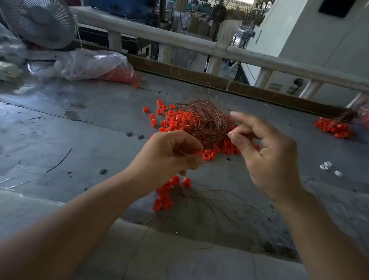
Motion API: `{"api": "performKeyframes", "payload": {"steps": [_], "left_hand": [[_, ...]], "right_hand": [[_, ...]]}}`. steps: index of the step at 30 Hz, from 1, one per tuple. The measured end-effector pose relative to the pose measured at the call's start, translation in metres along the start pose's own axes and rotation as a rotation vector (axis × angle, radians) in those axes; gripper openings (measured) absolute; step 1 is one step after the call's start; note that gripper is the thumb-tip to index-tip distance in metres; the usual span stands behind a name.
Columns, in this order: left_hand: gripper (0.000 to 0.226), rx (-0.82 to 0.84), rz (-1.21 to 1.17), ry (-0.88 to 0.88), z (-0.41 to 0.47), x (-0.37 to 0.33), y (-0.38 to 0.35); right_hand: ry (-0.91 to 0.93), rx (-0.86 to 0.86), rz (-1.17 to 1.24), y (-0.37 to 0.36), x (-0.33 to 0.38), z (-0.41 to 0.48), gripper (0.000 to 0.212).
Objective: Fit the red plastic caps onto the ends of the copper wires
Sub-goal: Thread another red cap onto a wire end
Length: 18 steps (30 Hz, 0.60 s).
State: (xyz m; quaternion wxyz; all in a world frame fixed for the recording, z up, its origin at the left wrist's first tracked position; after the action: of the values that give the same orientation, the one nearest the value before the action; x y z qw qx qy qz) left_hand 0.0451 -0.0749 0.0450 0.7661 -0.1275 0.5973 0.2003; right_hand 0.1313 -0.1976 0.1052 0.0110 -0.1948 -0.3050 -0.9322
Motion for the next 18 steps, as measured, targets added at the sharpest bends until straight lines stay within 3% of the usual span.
{"api": "performKeyframes", "payload": {"steps": [10, 18], "left_hand": [[0.015, 0.045, -0.069, -0.015, -0.003, -0.006, -0.004], [0.021, 0.047, -0.115, -0.025, -0.002, -0.004, -0.003]], "right_hand": [[0.017, 0.139, 0.035, -0.020, 0.012, -0.008, 0.020], [0.064, 0.184, -0.077, -0.018, 0.010, -0.005, 0.007]]}}
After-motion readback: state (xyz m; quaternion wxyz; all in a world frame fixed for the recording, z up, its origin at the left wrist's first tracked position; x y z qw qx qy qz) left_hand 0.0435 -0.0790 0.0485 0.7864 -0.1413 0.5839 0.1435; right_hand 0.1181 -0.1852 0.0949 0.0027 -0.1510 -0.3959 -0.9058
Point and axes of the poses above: each hand's wrist, its own z-axis towards the middle knuckle, its own y-axis out of the back of the hand, x = y × z, the point moved 7 cm from there along z, towards the middle knuckle, and after that the axes turned 8 degrees about -z, right-handed, at the moved point
